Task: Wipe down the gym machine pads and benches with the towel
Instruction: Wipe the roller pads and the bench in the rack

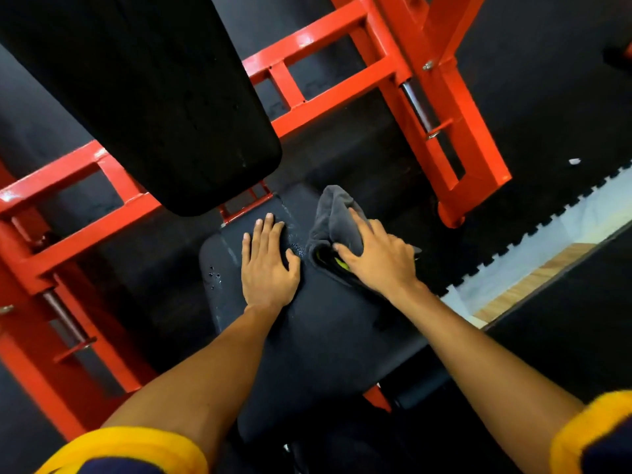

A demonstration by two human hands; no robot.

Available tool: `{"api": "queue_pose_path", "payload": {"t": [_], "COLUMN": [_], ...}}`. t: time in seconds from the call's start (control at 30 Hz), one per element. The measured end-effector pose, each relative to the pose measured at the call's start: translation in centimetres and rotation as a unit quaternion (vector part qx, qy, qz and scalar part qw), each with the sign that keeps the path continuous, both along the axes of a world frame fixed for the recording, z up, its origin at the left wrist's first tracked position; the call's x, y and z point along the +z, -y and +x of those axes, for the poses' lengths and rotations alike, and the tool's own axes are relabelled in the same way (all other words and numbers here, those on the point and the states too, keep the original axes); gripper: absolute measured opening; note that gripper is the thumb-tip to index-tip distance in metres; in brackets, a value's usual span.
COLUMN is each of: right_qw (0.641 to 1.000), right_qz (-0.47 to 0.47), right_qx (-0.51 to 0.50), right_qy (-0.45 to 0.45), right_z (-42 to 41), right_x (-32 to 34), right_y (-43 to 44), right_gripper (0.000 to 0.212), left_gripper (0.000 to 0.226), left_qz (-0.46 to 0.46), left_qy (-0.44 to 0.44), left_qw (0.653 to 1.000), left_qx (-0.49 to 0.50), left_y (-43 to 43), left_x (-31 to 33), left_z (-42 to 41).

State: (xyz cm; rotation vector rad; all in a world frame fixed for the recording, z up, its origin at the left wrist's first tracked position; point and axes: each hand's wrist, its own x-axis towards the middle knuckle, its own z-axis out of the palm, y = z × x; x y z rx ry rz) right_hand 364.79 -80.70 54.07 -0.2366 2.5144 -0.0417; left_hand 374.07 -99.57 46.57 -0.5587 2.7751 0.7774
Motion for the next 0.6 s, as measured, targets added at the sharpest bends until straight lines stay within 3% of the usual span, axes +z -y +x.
{"api": "queue_pose_path", "payload": {"t": [0.23,0.37,0.6], "right_qw": [0.993,0.99,0.999], "right_qz": [-0.012,-0.036,-0.042], "right_qx": [-0.056,-0.036,0.012], "right_qy": [0.099,0.132,0.015], "right_z": [-6.0,-8.6,-1.3], "right_x": [-4.4,-5.3,-1.9], "right_y": [7.5,9.5,2.0], "right_gripper": [0.098,0.095,0.081], "left_gripper": [0.063,0.063,0.058], "left_qz": [-0.012,-0.013,-0.005], "left_qy": [-0.001,-0.004,-0.017], "left_qw": [1.0,1.0,1.0], "left_qx": [-0.001,0.005,0.005], "left_y": [0.0,-0.1,0.1], "left_x": [-0.2,-0.3,-0.6], "left_z": [0.0,-0.2,0.0]}}
